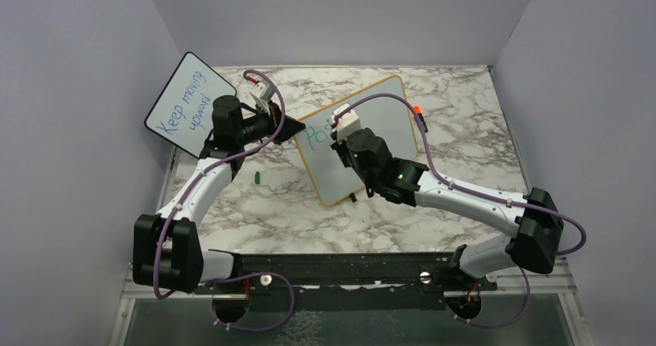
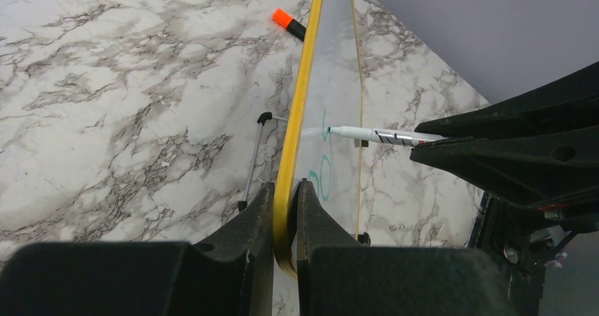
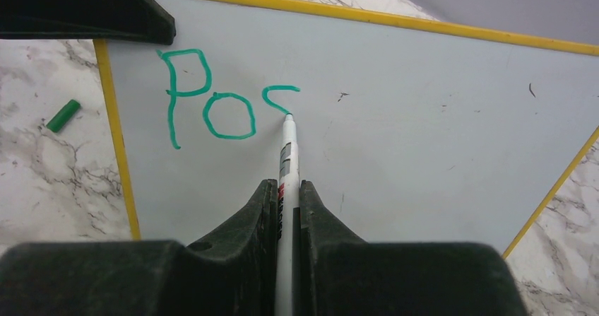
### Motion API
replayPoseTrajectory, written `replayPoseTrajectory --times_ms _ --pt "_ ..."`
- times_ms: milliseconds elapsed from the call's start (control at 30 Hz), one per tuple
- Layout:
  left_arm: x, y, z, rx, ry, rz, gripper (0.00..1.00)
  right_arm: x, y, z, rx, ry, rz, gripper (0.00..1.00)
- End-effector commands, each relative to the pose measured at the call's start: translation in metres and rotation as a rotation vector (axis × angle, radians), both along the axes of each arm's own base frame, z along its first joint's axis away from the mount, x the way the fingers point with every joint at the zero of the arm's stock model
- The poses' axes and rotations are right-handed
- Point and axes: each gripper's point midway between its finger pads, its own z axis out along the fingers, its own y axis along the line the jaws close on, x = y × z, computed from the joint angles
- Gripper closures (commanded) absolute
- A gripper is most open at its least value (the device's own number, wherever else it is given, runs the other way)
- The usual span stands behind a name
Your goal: Write a sentence on the whiteboard
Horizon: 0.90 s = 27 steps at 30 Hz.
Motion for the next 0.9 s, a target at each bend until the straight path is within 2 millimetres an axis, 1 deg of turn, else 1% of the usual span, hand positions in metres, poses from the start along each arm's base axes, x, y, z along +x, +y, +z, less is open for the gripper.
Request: replayPoseTrajectory --times_ms 0,133,333,433,667,867 --pt "-0.006 -0.002 -0.035 0.072 0.083 -0.008 1.0 -0.001 -0.015 -0.012 -0.052 0.025 -0.039 1.0" --pt "-0.006 -0.002 -0.035 0.074 0.085 -0.006 1.0 -0.005 -0.014 -0.018 -0.06 0.046 -0.022 1.0" --pt "-0.006 -0.002 -0.036 0.074 0.085 -0.007 1.0 -0.012 -0.006 -0.023 -0.052 0.082 0.033 1.0" --pt "-0.006 -0.001 -0.036 0.075 0.086 -0.005 1.0 -0.014 0.001 -0.025 -0.042 0.097 0.065 1.0" --pt "-0.006 -0.001 -0.037 0.075 0.087 -0.005 1.0 -0.015 0.014 -0.017 0.011 0.095 0.1 1.0" --pt "-0.005 -0.001 -0.035 0.075 0.084 -0.005 1.0 -0.011 0.012 -0.006 0.055 0.059 0.075 1.0"
